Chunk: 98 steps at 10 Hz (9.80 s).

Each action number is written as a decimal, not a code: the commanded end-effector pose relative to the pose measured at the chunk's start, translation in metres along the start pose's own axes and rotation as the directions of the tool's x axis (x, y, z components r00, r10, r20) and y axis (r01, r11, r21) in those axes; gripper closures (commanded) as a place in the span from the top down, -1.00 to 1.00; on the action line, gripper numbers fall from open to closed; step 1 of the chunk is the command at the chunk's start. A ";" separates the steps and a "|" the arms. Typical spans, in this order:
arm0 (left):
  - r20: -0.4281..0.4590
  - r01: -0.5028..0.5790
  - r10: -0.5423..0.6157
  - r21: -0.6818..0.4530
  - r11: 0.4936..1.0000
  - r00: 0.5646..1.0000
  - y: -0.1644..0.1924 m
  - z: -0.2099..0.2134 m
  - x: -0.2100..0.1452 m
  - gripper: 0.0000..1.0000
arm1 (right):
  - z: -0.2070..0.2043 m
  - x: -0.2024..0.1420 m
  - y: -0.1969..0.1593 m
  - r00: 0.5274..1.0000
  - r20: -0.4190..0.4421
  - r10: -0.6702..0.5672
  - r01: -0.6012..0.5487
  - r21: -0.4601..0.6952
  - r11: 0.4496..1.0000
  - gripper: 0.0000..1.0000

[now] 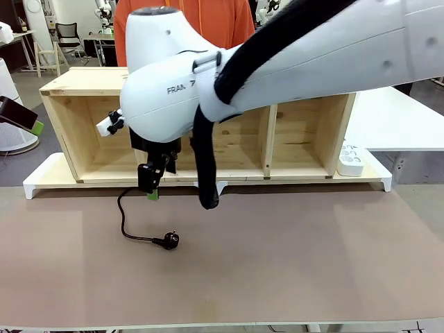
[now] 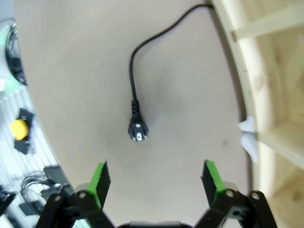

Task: Perform cable management.
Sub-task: When the cord part of the Power Cable appears at the lower middle area of the table and stops, grasp the cord part of the Power Cable, then pull the grasped Power Cable to the location of the Power Strip.

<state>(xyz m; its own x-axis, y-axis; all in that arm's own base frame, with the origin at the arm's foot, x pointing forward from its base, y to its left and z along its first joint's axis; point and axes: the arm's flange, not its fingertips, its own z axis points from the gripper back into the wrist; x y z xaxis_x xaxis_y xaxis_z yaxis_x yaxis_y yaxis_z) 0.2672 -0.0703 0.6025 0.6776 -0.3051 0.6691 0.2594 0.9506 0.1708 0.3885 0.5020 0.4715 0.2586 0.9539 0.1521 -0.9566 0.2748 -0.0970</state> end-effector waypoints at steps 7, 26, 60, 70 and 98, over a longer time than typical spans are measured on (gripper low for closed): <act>-0.006 0.003 -0.003 -0.002 1.000 1.000 0.001 0.001 -0.001 1.00 | -0.069 0.023 0.008 0.997 -0.020 0.079 -0.078 0.036 0.996 1.00; -0.006 0.003 -0.003 -0.002 1.000 1.000 0.001 0.001 -0.001 1.00 | -0.175 0.020 -0.012 0.992 -0.122 0.040 -0.020 0.164 0.986 1.00; -0.006 0.003 -0.003 -0.002 1.000 1.000 0.001 0.001 -0.001 1.00 | -0.151 -0.015 0.005 0.993 -0.116 -0.007 0.021 0.121 0.992 -0.67; -0.006 0.003 -0.003 -0.002 1.000 1.000 0.001 0.001 -0.001 1.00 | -0.097 -0.132 0.077 0.981 0.008 -0.192 0.192 -0.008 0.981 -0.67; -0.006 0.003 -0.003 -0.002 1.000 1.000 0.001 0.001 -0.001 1.00 | -0.050 -0.361 0.001 0.545 0.187 -0.817 0.825 0.055 0.563 -0.67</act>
<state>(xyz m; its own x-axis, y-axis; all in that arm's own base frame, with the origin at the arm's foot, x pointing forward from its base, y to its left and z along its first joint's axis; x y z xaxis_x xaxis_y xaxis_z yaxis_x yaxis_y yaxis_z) 0.2671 -0.0700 0.6026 0.6777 -0.3044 0.6694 0.2590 0.9508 0.1702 0.3632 0.2255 0.4007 0.8747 0.3376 0.3477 -0.3879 0.9178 0.0845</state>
